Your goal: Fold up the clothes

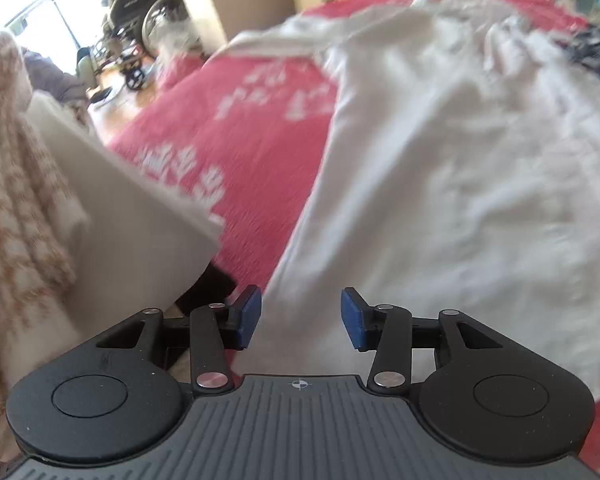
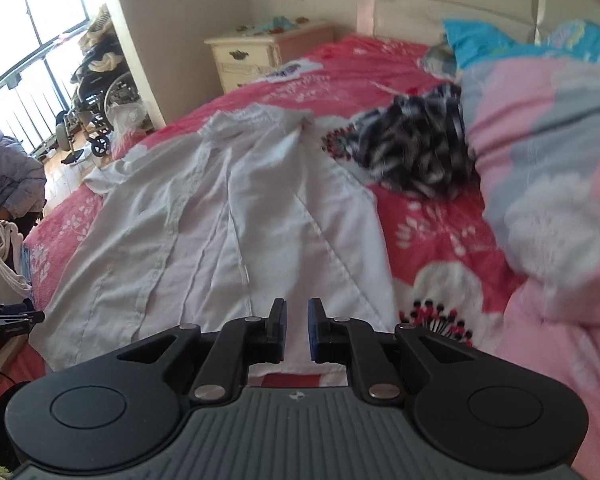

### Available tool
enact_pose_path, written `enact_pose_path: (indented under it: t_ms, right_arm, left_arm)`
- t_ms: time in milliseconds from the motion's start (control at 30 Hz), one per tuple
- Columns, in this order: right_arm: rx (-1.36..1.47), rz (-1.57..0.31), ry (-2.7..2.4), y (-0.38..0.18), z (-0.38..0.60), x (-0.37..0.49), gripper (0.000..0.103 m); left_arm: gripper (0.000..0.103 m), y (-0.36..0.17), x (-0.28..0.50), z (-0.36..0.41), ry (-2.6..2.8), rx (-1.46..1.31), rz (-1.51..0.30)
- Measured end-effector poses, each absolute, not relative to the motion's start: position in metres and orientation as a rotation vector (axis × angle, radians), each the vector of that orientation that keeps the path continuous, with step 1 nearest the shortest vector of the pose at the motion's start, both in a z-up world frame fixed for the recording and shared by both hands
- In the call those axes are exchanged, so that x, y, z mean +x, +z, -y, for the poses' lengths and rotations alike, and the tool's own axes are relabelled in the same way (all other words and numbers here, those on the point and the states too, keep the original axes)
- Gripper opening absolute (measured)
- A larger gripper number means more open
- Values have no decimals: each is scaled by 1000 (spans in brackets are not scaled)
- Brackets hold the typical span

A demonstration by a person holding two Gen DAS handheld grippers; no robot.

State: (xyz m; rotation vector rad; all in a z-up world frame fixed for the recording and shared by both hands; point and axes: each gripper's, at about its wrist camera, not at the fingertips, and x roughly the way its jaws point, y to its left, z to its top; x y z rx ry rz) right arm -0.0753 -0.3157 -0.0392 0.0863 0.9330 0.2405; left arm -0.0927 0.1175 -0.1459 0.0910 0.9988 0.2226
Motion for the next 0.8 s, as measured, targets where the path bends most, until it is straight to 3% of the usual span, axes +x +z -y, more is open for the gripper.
enact_pose_path:
  t_ms: [100,167,300,433,533,600,633,800]
  right_arm:
    - [201,-1005,160,-76,324,-68,44]
    - [340,-1041,92,-98,339,-64,50]
    - [608,-1070,-4,-140,366,-53,51]
    - [710,-1052,-147,-172,384,-44,52]
    - [747,-1043,-129,-184,386,-37,42]
    - [745,-1047,-140,-187,385,-39,9]
    - [737,-1043,-147,-187,384,-41,3]
    - [761,-981,-200,-178,392,-56,2]
  left_arm:
    - [49,-128,-92,-90,148,53,-944]
    - [53,-125,-82,-65,61,9,-932]
    - [64,-128,-68,9,-151,136,-905]
    - [64,-155,-66,56,-260,268,-912]
    - [60,-171,-65,59,-263,265,-979]
    - [60,-178,-69,58,-285,258,-1008]
    - [60,-181,-72,57,-287,263,-1019]
    - [60,-193,-79,50,-269,238,-1069]
